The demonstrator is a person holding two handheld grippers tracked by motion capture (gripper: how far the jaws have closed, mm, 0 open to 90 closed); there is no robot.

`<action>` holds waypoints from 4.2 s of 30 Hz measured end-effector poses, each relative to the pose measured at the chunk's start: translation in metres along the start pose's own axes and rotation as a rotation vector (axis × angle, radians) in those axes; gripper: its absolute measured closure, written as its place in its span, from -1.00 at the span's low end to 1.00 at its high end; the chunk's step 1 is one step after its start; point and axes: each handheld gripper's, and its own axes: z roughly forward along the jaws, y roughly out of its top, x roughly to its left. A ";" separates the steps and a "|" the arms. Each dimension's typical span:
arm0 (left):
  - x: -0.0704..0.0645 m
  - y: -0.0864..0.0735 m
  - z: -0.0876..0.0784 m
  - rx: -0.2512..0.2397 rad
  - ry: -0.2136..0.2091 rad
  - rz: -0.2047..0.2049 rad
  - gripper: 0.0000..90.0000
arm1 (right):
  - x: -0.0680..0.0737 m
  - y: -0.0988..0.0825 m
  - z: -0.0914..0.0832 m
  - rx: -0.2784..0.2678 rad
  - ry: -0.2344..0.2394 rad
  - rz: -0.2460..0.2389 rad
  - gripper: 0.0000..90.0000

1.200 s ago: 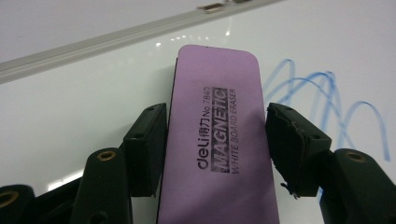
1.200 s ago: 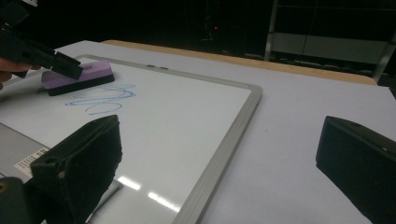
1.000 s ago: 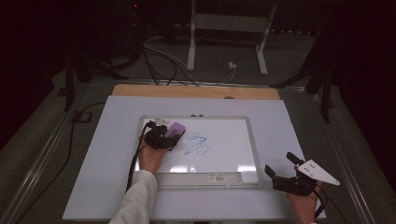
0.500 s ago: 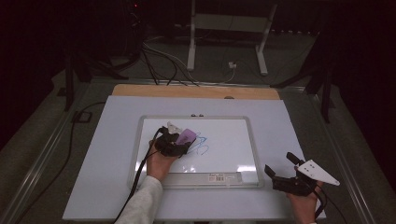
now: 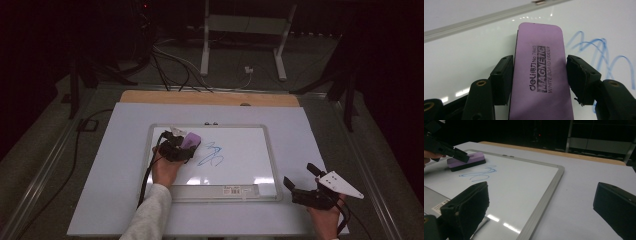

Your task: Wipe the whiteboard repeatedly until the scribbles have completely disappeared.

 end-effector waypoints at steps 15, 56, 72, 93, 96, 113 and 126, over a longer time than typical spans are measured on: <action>-0.052 -0.012 -0.007 0.008 -0.100 0.099 -0.07 | 0.000 0.000 0.000 0.000 0.001 -0.001 -0.98; -0.063 -0.001 0.002 0.025 -0.066 0.092 -0.06 | -0.001 0.000 -0.002 -0.004 -0.004 0.005 -0.98; -0.018 0.019 0.015 0.041 0.051 -0.019 -0.06 | 0.000 0.000 -0.001 -0.002 -0.003 0.004 -0.98; -0.046 0.032 0.030 0.054 -0.006 0.042 -0.06 | 0.000 0.000 -0.001 -0.002 -0.001 0.001 -0.98; -0.033 0.035 0.032 0.051 0.026 0.003 -0.06 | -0.001 0.000 -0.003 -0.005 -0.004 0.007 -0.98; -0.080 0.025 0.025 0.070 -0.085 0.118 -0.06 | -0.001 0.000 -0.002 -0.003 -0.003 0.006 -0.98; -0.061 0.028 0.026 0.057 0.003 0.083 -0.06 | -0.002 0.000 -0.003 -0.005 -0.006 0.007 -0.98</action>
